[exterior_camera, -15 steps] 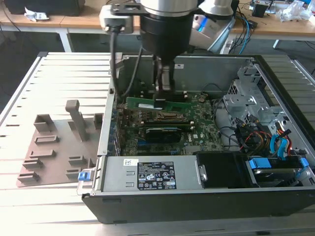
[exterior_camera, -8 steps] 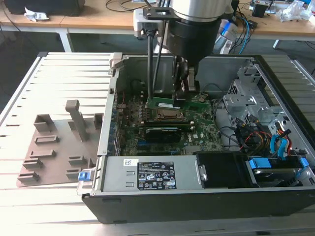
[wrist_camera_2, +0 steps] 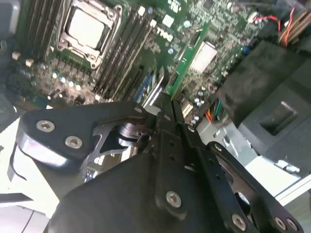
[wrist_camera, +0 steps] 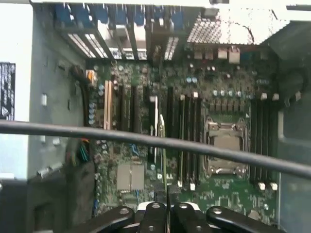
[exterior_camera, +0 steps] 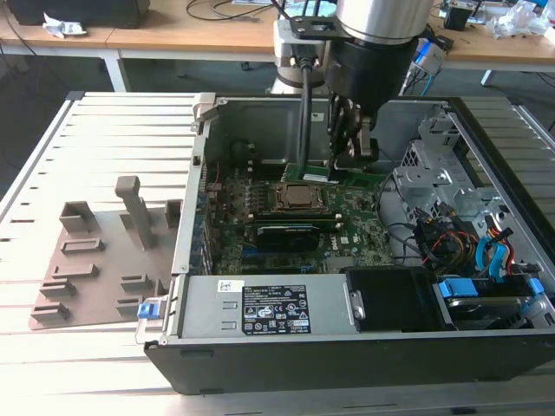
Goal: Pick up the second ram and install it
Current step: 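Pick up the second ram and move it above second insertion slot, then insert the second ram into the second slot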
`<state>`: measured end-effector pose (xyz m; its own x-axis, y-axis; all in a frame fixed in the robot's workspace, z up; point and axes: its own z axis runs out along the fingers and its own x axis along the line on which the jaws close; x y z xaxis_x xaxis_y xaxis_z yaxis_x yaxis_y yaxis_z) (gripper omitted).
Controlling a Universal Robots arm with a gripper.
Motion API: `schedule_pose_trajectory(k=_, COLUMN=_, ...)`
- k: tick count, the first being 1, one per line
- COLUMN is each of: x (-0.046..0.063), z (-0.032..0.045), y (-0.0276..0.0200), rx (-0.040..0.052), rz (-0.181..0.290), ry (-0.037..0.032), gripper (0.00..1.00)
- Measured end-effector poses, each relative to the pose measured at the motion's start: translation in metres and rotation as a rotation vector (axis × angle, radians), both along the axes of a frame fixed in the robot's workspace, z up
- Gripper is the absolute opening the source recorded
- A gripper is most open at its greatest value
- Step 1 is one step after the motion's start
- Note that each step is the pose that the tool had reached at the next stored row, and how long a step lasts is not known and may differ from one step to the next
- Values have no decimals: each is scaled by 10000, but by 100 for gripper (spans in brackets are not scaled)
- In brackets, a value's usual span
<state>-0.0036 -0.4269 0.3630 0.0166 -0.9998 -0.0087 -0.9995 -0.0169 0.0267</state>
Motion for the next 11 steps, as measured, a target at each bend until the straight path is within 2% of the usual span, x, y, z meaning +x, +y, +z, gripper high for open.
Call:
schedule_pose_trajectory(k=10, x=5, z=-1, y=1, rx=2, rz=-1, ry=-1, gripper=13)
schedule_pose_trajectory(k=11, x=7, z=-32, y=2, rx=1, rz=0, ry=4, gripper=13)
